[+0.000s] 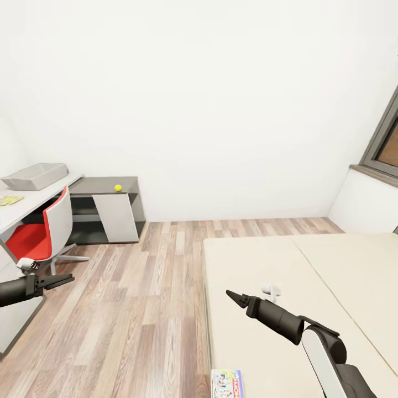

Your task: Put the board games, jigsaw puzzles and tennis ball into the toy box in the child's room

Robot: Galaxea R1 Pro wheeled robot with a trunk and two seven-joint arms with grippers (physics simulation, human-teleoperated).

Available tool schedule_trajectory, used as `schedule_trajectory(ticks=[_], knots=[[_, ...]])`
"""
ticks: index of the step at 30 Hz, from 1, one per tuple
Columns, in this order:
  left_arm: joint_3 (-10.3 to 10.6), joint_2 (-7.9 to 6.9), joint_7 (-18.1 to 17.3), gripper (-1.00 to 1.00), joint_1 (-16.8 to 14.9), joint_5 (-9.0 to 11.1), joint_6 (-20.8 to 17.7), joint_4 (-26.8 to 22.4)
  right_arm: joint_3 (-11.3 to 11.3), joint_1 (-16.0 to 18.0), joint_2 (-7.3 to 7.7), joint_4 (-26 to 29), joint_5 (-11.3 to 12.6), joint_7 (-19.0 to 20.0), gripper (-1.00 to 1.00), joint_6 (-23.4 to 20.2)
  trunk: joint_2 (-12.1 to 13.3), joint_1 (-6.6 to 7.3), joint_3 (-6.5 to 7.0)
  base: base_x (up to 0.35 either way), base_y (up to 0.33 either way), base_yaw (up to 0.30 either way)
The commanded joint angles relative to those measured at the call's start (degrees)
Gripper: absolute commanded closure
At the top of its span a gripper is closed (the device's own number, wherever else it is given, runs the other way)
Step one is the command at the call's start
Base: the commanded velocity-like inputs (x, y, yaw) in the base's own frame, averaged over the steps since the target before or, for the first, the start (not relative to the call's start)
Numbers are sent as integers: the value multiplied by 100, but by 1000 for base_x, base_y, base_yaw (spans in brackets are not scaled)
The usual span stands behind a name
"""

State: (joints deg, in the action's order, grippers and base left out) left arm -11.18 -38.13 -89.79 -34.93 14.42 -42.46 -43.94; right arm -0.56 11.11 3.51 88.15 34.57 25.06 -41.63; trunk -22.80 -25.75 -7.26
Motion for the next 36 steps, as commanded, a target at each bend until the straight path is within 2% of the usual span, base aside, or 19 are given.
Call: schedule_trajectory(ticks=[1,15,36], knots=[[2,-2,-21,-100,-5,0,-61,0,-8,5,0,-1,15,8,-100,-36,-12,-4,-12,0,0,8],[2,-8,-21,-100,-5,0,-61,0,-7,5,0,-34,14,3,-100,2,-12,-4,-9,0,76,2],[4,-45,-21,-100,-5,0,-61,0,-7,5,-1,-44,12,-3,-100,12,-12,-4,-9,0,254,0]])
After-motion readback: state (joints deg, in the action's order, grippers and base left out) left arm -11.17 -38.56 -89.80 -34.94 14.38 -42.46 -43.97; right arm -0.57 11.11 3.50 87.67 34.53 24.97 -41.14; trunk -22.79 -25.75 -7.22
